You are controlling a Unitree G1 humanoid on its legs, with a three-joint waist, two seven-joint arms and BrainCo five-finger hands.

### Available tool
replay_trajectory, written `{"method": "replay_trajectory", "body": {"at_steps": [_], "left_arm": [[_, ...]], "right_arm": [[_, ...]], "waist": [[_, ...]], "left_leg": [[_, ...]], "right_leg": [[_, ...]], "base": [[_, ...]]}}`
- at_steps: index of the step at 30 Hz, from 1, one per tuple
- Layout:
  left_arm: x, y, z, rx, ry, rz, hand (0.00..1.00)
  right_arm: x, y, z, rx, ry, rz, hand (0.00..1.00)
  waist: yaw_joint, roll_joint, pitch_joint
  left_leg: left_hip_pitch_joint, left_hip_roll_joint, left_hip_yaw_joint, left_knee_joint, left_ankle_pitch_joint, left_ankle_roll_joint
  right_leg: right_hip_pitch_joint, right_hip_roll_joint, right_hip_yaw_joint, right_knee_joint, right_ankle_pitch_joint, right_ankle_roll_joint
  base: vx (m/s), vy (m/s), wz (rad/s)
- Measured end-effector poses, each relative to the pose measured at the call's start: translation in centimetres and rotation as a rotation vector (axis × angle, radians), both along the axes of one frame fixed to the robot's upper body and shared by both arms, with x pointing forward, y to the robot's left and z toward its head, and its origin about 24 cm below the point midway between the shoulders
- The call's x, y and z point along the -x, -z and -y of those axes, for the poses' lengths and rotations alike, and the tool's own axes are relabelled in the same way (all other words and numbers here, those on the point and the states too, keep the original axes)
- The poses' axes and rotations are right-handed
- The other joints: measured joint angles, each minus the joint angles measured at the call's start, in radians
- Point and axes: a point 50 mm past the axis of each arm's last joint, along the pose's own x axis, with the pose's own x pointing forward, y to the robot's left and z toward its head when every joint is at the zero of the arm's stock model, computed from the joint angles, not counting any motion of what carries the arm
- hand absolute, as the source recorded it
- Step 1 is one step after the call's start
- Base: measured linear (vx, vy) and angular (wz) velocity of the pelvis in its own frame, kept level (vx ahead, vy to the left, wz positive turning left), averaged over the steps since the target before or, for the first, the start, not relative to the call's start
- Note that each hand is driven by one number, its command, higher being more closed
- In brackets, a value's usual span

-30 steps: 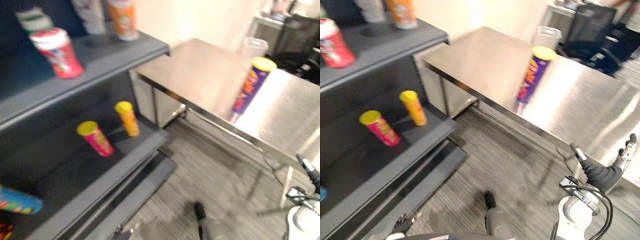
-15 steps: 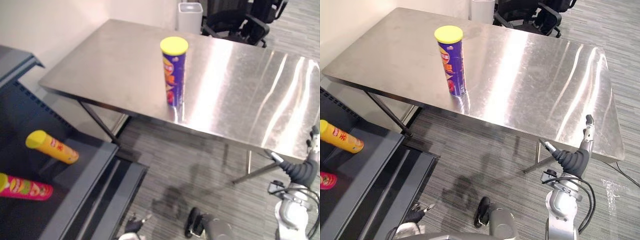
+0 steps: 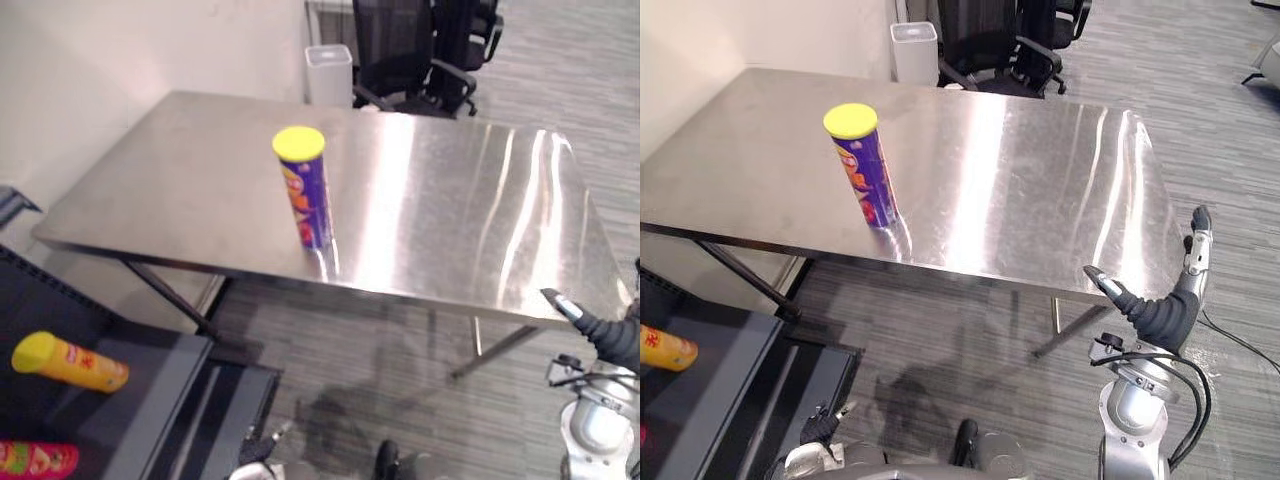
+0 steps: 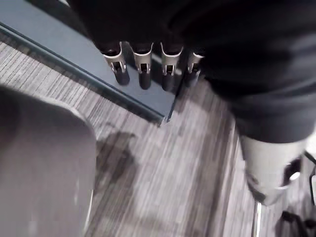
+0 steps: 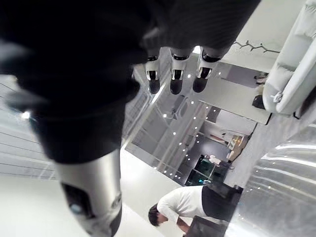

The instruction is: Put the gum and the chips on the shelf.

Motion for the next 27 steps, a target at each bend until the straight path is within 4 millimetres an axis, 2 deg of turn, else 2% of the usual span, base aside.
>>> {"method": "replay_trajectory", "body": {"at_steps": [1,2,3,5,10,13,17,21,25,27], "left_arm": [[0.4,0.0,-0.4,-0.005,-0.024,-0.006,0.00],[0.9,0.2,-0.4,-0.004,-0.032,-0.018,0.00],[1.1,0.2,-0.7,-0.004,-0.053,-0.019,0.00],[1.2,0.1,-1.0,-0.006,-0.071,-0.019,0.00],[2.0,0.2,-1.3,-0.015,-0.061,-0.039,0.00],[2.5,0.3,-1.6,-0.031,-0.025,-0.063,0.00],[3.4,0.4,-1.8,-0.038,0.001,-0.090,0.00],[3.4,0.3,-2.2,-0.041,0.032,-0.087,0.00],[3.8,0.4,-2.3,-0.028,0.035,-0.095,0.00],[4.0,0.4,-2.5,-0.027,0.030,-0.100,0.00]], "right_arm": [[-0.3,-0.2,-0.1,0.004,-0.008,0.014,0.00],[-0.3,-0.5,0.0,0.007,-0.007,0.035,0.00],[-0.4,-0.8,0.1,-0.009,-0.010,0.057,0.00],[-0.5,-1.0,0.0,-0.019,-0.017,0.069,0.00],[-1.0,-1.5,-0.2,-0.021,-0.038,0.099,0.00],[-1.3,-1.5,-0.3,-0.023,-0.057,0.088,0.00],[-1.6,-1.1,-0.3,-0.086,-0.110,0.072,0.00],[-2.4,0.0,-0.1,-0.168,-0.163,0.040,0.00],[-3.8,0.2,-0.9,-0.301,-0.319,0.051,0.00],[-4.5,0.4,-1.2,-0.343,-0.394,0.040,0.00]], "waist": [[0.021,0.004,-0.019],[0.014,0.002,-0.031],[0.012,-0.010,-0.035],[0.013,-0.020,-0.033],[0.019,-0.025,-0.040],[0.021,-0.029,-0.046],[0.019,-0.039,-0.094],[0.022,-0.057,-0.106],[0.026,-0.067,-0.109],[0.039,-0.069,-0.108]], "left_leg": [[0.018,-0.027,-0.026,-0.031,0.032,-0.035],[0.023,-0.039,-0.029,-0.051,0.033,-0.033],[0.025,-0.056,-0.031,-0.067,0.040,-0.023],[0.040,-0.076,-0.034,-0.087,0.047,-0.012],[0.110,-0.109,-0.029,-0.164,0.060,0.006],[0.128,-0.117,0.001,-0.209,0.070,0.010],[0.147,-0.122,0.032,-0.245,0.075,0.014],[0.145,-0.126,0.036,-0.258,0.075,0.015],[0.139,-0.128,0.038,-0.260,0.074,0.016],[0.141,-0.128,0.038,-0.264,0.074,0.016]], "right_leg": [[0.011,-0.003,0.038,-0.015,0.011,0.021],[0.021,-0.004,0.039,-0.041,0.022,0.037],[0.024,-0.019,0.038,-0.063,0.034,0.052],[0.043,-0.032,0.054,-0.096,0.051,0.061],[0.097,-0.061,0.108,-0.144,0.062,0.079],[0.092,-0.067,0.147,-0.162,0.072,0.096],[0.087,-0.067,0.178,-0.186,0.081,0.107],[0.082,-0.068,0.182,-0.197,0.085,0.111],[0.076,-0.071,0.188,-0.203,0.089,0.113],[0.076,-0.072,0.190,-0.203,0.092,0.115]], "base": [[0.17,0.137,-0.29],[0.17,0.135,-0.17],[0.16,0.137,0.14],[0.10,0.165,0.18],[0.07,0.135,0.05],[0.00,0.053,-0.30],[0.05,0.022,-0.24],[0.05,0.020,-0.03],[0.02,0.011,-0.01],[0.00,0.000,0.00]]}}
